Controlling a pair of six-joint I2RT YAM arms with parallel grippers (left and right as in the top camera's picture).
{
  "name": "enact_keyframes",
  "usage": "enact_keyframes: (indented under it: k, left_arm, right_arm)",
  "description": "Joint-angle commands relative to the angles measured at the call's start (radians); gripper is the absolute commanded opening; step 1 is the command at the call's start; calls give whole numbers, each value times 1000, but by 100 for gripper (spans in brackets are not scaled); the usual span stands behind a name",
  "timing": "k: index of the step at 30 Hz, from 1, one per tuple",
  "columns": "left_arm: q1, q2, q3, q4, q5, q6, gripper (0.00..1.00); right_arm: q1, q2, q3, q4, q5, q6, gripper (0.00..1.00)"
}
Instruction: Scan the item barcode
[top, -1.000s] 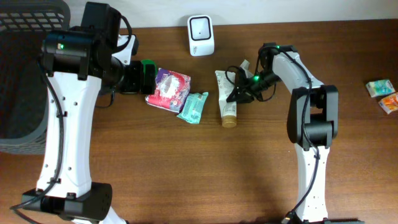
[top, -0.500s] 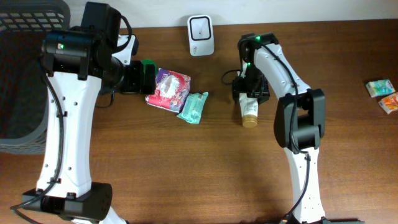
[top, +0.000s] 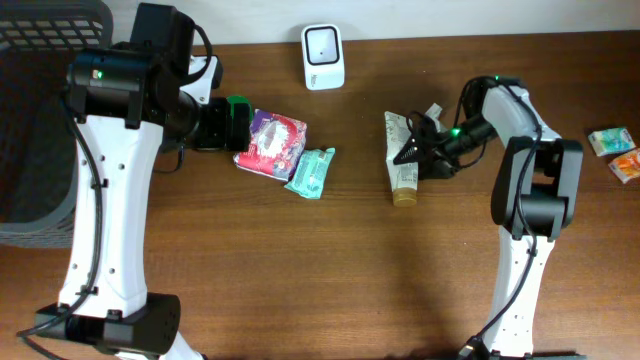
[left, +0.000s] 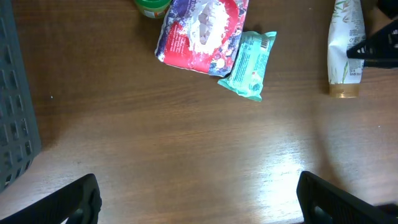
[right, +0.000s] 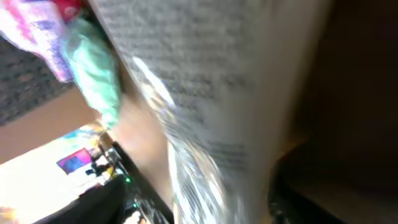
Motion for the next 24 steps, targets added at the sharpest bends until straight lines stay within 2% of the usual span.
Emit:
enact_keyframes:
  k: [1,3,4,8,12,14,17,19,21,24]
  left_arm:
    - [-3,-15,2,0,1,16,99]
    - [-3,-15,2,0,1,16,99]
    - [-3,-15,2,0,1,16,99]
    - [-3,-15,2,0,1,16,99]
    - [-3,-15,2,0,1,16,99]
    - [-3,-15,2,0,1,16,99]
    - [-3,-15,2,0,1,16,99]
    - [-3,-15,2,0,1,16,99]
    - [-3,-15,2,0,1,16,99]
    - [-3,-15,2,0,1,16,99]
  right_arm:
    - [18,-1,-53,50,-82,-40,38]
    - [36,-2,-49,65,-92,-27,9]
    - [41,-2,-43,71,-91,-13,4]
    - [74,-34,73,68,45,77,4]
    - [211,-124,327,68,368,76,4]
    - [275,-126,436,73,407,56,4]
    - [315,-126,471,129,406,50,4]
    - [319,-126,471,188,394,146,4]
    - [316,-126,471,291,335,397,4]
    - [318,-126,471,372,175,650,4]
